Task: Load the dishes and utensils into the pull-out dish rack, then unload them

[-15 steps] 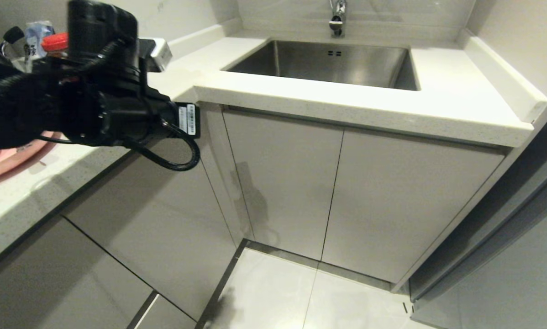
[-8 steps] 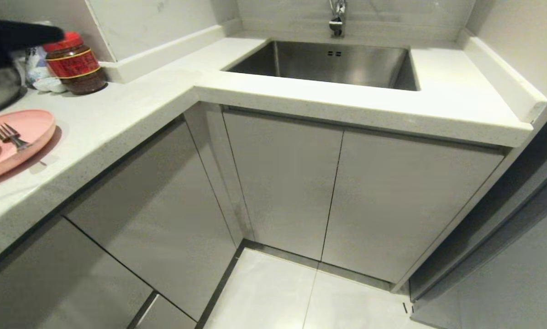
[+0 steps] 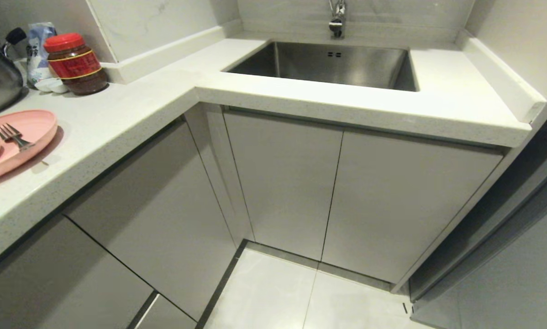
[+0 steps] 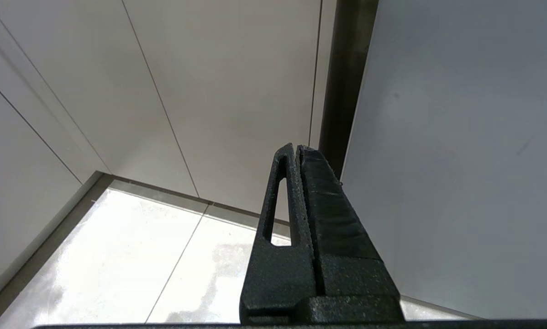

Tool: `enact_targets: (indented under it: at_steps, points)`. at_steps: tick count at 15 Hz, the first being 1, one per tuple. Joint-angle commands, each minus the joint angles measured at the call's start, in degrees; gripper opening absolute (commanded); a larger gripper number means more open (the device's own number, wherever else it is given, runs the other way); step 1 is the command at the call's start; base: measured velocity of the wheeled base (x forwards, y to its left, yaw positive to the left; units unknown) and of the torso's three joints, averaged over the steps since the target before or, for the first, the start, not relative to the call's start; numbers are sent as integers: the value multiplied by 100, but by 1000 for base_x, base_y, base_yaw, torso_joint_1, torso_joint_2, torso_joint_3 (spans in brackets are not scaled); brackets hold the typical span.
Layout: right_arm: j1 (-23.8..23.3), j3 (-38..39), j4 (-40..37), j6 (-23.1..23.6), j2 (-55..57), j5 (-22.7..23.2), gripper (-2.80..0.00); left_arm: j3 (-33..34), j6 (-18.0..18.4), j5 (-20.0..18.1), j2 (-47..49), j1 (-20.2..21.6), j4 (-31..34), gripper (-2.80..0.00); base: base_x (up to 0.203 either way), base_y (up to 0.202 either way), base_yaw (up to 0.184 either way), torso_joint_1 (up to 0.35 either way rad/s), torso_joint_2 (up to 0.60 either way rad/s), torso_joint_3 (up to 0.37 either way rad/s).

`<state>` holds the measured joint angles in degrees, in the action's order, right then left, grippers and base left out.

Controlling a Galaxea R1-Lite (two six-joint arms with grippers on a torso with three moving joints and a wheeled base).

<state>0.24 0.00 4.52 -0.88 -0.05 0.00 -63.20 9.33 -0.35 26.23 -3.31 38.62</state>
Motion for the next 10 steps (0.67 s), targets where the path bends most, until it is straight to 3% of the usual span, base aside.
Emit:
enact_targets:
  at_steps: [1, 3, 5, 6, 8, 10]
  points:
    - [2, 149, 5, 0, 4, 0, -280, 1264, 284, 534, -1733, 177, 123, -280, 0, 0, 0, 0, 0, 0]
    - [2, 149, 5, 0, 5, 0, -280, 1990, 142, 798, -2539, 250, 182, -280, 0, 0, 0, 0, 0, 0]
    - [2, 149, 5, 0, 5, 0, -280, 2592, -717, 973, -2659, 306, 170, -280, 0, 0, 0, 0, 0, 0]
    - [2, 149, 5, 0, 5, 0, -280, 2962, -859, 995, -2637, 317, 6, -280, 0, 0, 0, 0, 0, 0]
    - [2, 149, 5, 0, 5, 0, -280, 3799, -923, 936, -2622, 324, -1073, -280, 0, 0, 0, 0, 0, 0]
    - [2, 149, 5, 0, 3, 0, -280, 5065, -876, 812, -2618, 326, -2490, -280, 0, 0, 0, 0, 0, 0]
